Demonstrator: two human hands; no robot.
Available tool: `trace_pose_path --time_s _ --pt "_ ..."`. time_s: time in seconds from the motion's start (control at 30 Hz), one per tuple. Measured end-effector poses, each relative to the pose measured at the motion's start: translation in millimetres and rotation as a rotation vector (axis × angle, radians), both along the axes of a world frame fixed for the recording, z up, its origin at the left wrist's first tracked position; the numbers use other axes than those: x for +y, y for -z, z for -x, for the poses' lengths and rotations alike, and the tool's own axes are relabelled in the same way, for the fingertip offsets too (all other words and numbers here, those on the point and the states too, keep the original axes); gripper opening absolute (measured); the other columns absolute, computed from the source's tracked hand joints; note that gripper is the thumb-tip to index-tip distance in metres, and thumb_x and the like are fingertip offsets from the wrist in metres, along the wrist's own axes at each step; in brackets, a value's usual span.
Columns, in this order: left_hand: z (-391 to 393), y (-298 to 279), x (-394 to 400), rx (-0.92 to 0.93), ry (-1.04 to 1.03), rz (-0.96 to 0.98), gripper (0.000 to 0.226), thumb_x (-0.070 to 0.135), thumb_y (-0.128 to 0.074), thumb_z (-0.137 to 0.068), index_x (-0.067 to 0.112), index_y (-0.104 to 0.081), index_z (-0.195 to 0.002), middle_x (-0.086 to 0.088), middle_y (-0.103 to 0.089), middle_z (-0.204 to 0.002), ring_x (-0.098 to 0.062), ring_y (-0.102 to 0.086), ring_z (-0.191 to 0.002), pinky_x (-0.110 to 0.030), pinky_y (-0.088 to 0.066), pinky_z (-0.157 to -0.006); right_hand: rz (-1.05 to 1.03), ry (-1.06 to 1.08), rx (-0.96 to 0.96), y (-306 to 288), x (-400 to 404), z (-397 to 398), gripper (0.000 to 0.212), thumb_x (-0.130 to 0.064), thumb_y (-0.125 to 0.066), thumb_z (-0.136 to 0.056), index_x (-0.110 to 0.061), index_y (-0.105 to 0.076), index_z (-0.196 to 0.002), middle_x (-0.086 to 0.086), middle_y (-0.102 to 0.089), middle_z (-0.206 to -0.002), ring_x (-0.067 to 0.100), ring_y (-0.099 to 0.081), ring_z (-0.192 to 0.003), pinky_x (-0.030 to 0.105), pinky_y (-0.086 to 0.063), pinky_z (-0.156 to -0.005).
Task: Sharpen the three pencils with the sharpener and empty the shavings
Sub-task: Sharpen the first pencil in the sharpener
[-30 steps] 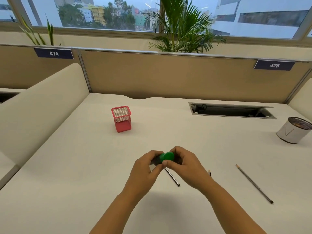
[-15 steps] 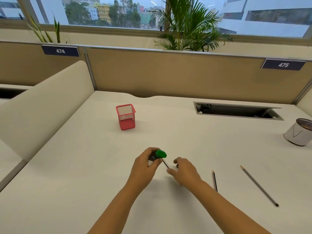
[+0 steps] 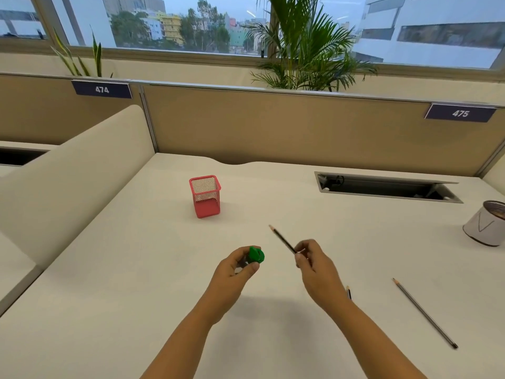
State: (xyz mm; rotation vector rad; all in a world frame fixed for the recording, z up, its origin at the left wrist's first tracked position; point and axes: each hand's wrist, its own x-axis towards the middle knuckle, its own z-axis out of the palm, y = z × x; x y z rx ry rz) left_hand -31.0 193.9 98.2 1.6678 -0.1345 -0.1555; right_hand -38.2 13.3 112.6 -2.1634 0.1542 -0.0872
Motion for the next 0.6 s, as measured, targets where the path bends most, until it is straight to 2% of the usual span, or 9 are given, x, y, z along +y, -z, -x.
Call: trace_pose_path --time_s 0.1,0.2,0.3,0.37,0.5,0.57,0.6 --pt "-5 0 2 0.004 -0.015 -0.002 0.028 0.014 -0.056 -0.089 0.039 -0.059 -0.100 0.005 -0.066 -0.109 -0.009 -0.057 -0.104 -0.012 -0.045 -0.082 0.339 -0.103 -0.110 -21 -5 14 0.006 -0.031 -0.049 -0.093 -0.033 -0.054 -0.095 -0.016 -0.058 -0.076 -0.002 -0.049 -0.062 0.015 -0.036 -0.058" --pt "-9 1 3 -0.003 -0.008 -0.019 0.028 0.013 -0.057 -0.089 0.036 -0.062 -0.103 -0.001 -0.066 -0.109 -0.012 -0.056 -0.101 -0.010 -0.045 -0.079 0.503 -0.106 -0.170 -25 -10 19 0.006 -0.034 -0.051 -0.091 -0.035 -0.057 -0.093 -0.022 -0.058 -0.079 -0.012 -0.045 -0.064 0.008 -0.031 -0.060" --pt "-11 3 2 -0.008 0.006 -0.101 0.028 0.013 -0.058 -0.088 0.033 -0.062 -0.108 0.001 -0.061 -0.106 -0.012 -0.053 -0.096 -0.013 -0.043 -0.079 0.524 -0.121 -0.191 -23 -13 19 0.006 -0.034 -0.053 -0.090 -0.035 -0.058 -0.092 -0.025 -0.052 -0.071 -0.010 -0.045 -0.063 0.008 -0.031 -0.059" --pt "-10 3 2 -0.040 0.016 -0.195 0.030 0.013 -0.057 -0.088 0.033 -0.060 -0.111 0.008 -0.055 -0.104 -0.007 -0.050 -0.097 -0.013 -0.040 -0.081 0.545 -0.126 -0.198 -24 -13 19 0.006 -0.033 -0.053 -0.090 -0.033 -0.058 -0.091 -0.025 -0.048 -0.066 -0.008 -0.044 -0.061 0.010 -0.031 -0.057" --pt "-9 3 3 -0.231 0.099 -0.428 0.035 0.012 -0.054 -0.089 0.036 -0.054 -0.115 0.024 -0.051 -0.106 0.003 -0.041 -0.108 -0.004 -0.033 -0.086 0.599 -0.161 -0.245 -24 -9 19 0.008 -0.031 -0.054 -0.089 -0.031 -0.062 -0.091 -0.016 -0.062 -0.079 0.004 -0.054 -0.073 0.022 -0.045 -0.065" --pt "-10 1 4 -0.253 0.075 -0.390 0.036 0.011 -0.055 -0.086 0.034 -0.057 -0.113 0.021 -0.055 -0.109 0.002 -0.043 -0.110 -0.006 -0.034 -0.087 0.589 -0.162 -0.271 -22 -6 19 0.007 -0.031 -0.056 -0.088 -0.029 -0.063 -0.090 -0.013 -0.067 -0.082 0.008 -0.059 -0.076 0.026 -0.047 -0.065" --pt "-12 -1 5 -0.218 0.006 -0.290 0.035 0.010 -0.057 -0.083 0.033 -0.059 -0.110 0.015 -0.058 -0.109 -0.001 -0.048 -0.107 -0.010 -0.038 -0.085 0.574 -0.150 -0.277 -19 -4 19 0.007 -0.031 -0.057 -0.088 -0.029 -0.063 -0.089 -0.013 -0.067 -0.081 0.008 -0.060 -0.074 0.025 -0.046 -0.063"
